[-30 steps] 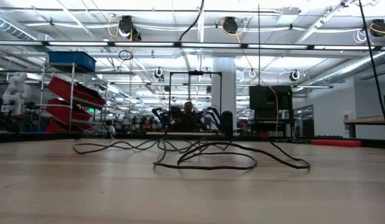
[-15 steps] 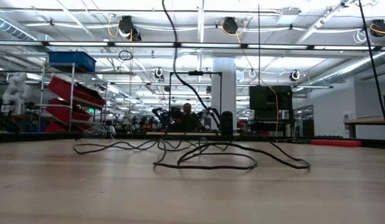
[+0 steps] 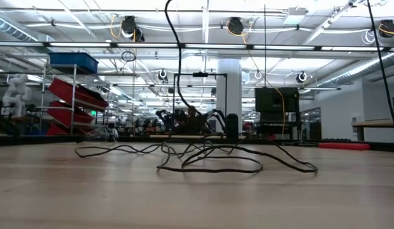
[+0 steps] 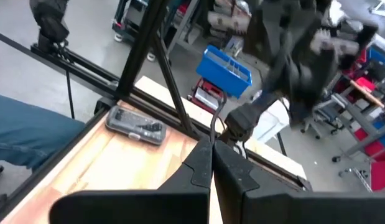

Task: Coil cords
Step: Coil the black wire onto the spool

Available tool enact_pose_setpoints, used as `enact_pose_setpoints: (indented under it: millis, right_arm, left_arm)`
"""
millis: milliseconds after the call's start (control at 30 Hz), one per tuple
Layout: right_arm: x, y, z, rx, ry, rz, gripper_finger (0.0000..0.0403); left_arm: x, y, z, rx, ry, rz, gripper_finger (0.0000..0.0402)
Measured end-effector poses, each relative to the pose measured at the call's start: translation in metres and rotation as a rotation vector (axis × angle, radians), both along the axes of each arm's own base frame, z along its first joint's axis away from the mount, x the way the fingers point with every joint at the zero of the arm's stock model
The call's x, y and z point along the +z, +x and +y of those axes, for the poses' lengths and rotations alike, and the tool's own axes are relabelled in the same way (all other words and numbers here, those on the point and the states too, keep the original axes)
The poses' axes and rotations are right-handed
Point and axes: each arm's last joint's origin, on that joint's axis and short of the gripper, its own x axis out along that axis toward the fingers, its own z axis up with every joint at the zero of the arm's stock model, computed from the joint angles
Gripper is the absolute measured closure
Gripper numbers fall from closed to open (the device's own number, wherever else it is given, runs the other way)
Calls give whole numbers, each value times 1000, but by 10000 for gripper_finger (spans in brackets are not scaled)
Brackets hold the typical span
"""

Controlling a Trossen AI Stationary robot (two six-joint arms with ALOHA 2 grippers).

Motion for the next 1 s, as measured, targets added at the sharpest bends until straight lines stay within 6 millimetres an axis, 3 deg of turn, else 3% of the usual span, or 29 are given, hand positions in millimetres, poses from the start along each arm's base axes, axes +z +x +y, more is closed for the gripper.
enact_pose_setpoints:
  millis: [567, 1000]
  right_arm:
    - [-14, 1, -21, -171, -30, 133, 403]
    - [4, -19, -3, -147, -21, 43, 403]
  left_arm:
    - [7, -10, -11, -111, -67, -42, 400]
    - [0, -7, -4, -66, -83, 31, 400]
